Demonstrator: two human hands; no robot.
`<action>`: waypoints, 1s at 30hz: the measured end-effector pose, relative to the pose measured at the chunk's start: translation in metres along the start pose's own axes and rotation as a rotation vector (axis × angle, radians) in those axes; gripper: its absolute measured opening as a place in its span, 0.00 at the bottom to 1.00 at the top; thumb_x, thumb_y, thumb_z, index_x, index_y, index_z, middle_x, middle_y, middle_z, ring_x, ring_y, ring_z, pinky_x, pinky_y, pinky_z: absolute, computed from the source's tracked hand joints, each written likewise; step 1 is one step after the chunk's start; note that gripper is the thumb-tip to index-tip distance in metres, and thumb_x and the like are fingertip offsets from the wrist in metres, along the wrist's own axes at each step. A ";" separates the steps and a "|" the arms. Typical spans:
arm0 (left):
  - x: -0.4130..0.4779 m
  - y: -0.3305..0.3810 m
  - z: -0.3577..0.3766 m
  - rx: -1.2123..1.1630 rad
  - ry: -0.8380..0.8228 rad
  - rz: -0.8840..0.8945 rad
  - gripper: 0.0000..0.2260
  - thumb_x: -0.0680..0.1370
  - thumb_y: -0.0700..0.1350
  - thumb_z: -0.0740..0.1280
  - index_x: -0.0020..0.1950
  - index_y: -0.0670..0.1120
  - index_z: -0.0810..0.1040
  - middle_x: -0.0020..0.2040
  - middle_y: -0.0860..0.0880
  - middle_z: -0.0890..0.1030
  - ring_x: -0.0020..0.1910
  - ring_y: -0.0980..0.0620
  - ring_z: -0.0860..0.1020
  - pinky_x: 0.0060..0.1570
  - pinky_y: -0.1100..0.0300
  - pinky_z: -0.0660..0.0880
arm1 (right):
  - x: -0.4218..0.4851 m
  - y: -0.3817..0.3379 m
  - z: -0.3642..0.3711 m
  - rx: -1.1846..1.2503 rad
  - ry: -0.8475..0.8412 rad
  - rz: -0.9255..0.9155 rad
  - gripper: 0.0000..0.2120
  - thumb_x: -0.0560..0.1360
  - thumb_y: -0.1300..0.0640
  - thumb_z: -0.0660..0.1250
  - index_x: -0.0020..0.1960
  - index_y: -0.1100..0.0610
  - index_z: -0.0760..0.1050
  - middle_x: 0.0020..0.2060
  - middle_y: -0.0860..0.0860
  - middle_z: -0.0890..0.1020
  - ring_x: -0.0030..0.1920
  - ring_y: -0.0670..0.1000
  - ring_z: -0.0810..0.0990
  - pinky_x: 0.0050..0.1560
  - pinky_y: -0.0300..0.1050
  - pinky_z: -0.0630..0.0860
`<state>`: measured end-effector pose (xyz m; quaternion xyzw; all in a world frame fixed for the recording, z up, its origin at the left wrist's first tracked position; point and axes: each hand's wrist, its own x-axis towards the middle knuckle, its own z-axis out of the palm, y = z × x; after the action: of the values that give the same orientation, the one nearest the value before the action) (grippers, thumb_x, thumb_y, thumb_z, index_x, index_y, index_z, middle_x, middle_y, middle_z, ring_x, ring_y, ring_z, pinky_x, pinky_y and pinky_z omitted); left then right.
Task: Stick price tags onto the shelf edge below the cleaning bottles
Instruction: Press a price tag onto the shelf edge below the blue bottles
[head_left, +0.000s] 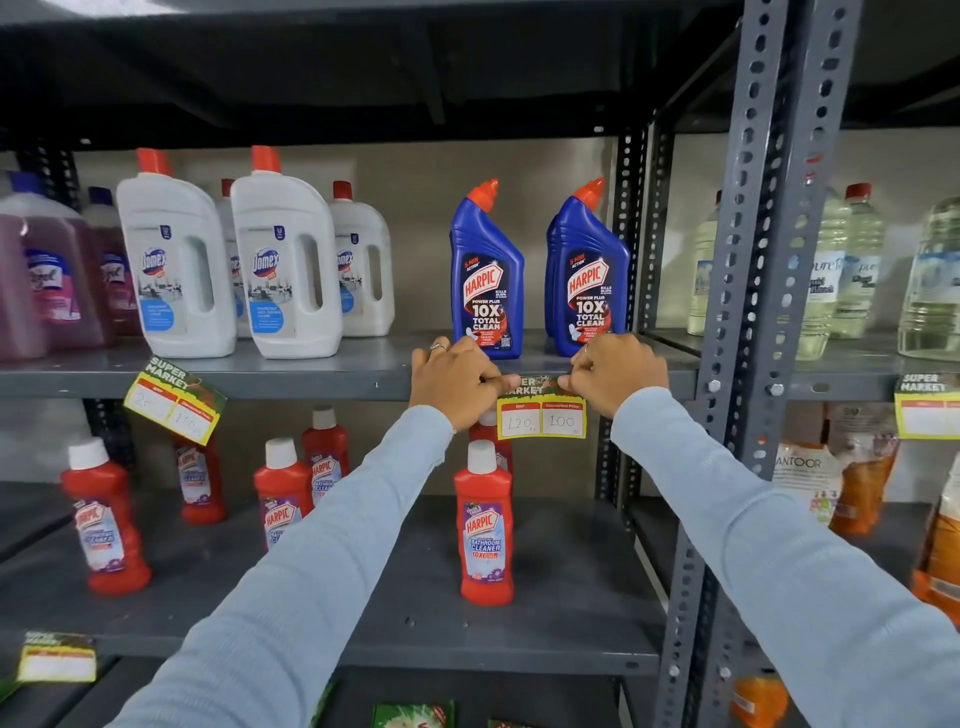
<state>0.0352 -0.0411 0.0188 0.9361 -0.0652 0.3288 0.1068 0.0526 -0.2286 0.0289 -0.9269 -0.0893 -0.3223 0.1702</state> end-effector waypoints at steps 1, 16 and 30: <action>0.000 0.001 0.000 0.000 0.004 -0.004 0.18 0.75 0.60 0.63 0.55 0.49 0.81 0.61 0.48 0.77 0.64 0.46 0.70 0.63 0.46 0.66 | 0.000 -0.002 0.001 -0.013 0.007 -0.004 0.20 0.70 0.43 0.68 0.53 0.57 0.78 0.48 0.52 0.83 0.50 0.54 0.80 0.44 0.48 0.77; -0.006 -0.025 -0.024 -0.385 -0.030 -0.080 0.21 0.71 0.46 0.73 0.23 0.44 0.68 0.54 0.47 0.85 0.55 0.49 0.81 0.56 0.46 0.77 | 0.011 0.018 -0.028 0.230 -0.103 0.143 0.18 0.62 0.48 0.77 0.38 0.60 0.76 0.39 0.55 0.85 0.45 0.54 0.84 0.49 0.51 0.81; -0.061 -0.239 -0.154 0.212 0.038 0.034 0.13 0.79 0.50 0.60 0.61 0.46 0.72 0.60 0.42 0.78 0.58 0.39 0.76 0.54 0.48 0.71 | -0.065 -0.211 0.063 0.213 0.020 -0.319 0.17 0.72 0.43 0.66 0.50 0.55 0.80 0.69 0.54 0.69 0.76 0.58 0.52 0.76 0.53 0.48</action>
<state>-0.0584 0.2311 0.0600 0.9345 -0.0438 0.3532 0.0027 -0.0199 -0.0135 -0.0039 -0.8744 -0.2672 -0.3431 0.2151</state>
